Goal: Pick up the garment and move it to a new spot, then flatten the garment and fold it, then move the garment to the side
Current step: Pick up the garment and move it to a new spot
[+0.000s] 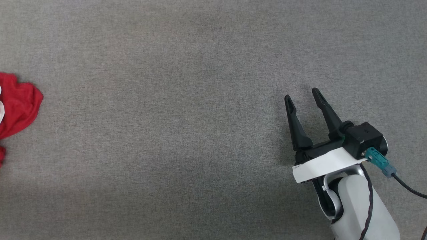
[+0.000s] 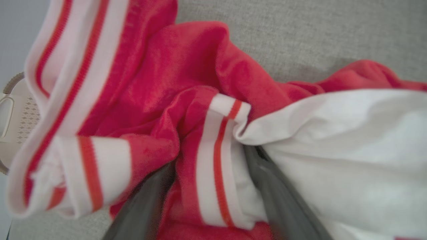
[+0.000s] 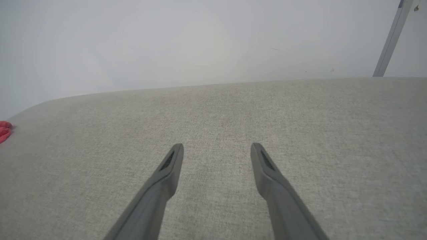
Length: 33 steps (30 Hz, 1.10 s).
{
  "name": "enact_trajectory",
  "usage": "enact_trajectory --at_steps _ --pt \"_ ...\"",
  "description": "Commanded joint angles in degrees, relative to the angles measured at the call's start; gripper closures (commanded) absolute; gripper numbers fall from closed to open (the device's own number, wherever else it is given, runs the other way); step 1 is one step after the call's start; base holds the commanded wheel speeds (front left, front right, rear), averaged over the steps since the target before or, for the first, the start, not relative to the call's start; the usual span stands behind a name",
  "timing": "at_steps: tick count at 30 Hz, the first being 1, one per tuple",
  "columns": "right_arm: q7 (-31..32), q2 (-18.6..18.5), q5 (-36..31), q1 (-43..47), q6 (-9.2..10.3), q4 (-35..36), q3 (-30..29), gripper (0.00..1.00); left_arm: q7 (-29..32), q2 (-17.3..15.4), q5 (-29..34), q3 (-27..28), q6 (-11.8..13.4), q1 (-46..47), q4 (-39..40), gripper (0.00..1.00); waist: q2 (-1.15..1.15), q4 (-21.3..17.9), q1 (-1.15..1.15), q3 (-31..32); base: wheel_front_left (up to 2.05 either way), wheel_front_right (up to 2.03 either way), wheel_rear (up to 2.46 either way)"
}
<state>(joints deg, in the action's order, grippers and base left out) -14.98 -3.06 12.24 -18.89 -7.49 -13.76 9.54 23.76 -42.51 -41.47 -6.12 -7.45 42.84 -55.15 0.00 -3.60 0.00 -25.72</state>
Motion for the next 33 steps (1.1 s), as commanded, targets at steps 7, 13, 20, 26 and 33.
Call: enact_trajectory --at_steps 7,13,20,26,33 --pt "-0.29 0.15 0.85 0.34 0.0 -0.19 0.53 0.0 -4.14 3.29 -0.26 -2.45 -0.15 -2.39 -1.78 1.0 0.0 0.35 0.0 2.28 0.0 0.0 0.0" --pt "-0.29 0.12 2.05 1.69 0.0 -0.48 0.89 0.0 -12.39 1.52 1.03 -4.61 -0.07 0.4 2.49 1.0 0.0 1.36 0.0 6.21 0.0 0.0 0.0" --pt "-0.29 0.12 5.57 3.14 0.0 -0.32 1.95 0.0 -13.16 3.45 -3.93 -11.9 -0.03 2.89 15.84 1.0 0.0 0.41 0.0 9.88 0.0 0.0 0.0" --pt "-0.29 0.12 8.46 3.09 0.0 0.66 2.19 0.0 -6.87 4.78 -9.44 -21.2 -0.02 3.23 29.64 1.0 0.0 -3.44 0.0 9.25 0.0 0.0 0.0" --pt "-0.29 0.12 11.72 1.74 0.0 1.93 2.67 0.0 0.74 7.75 -13.31 -29.17 -0.02 6.21 37.96 1.0 0.0 -9.9 0.0 6.26 0.0 0.0 0.0"
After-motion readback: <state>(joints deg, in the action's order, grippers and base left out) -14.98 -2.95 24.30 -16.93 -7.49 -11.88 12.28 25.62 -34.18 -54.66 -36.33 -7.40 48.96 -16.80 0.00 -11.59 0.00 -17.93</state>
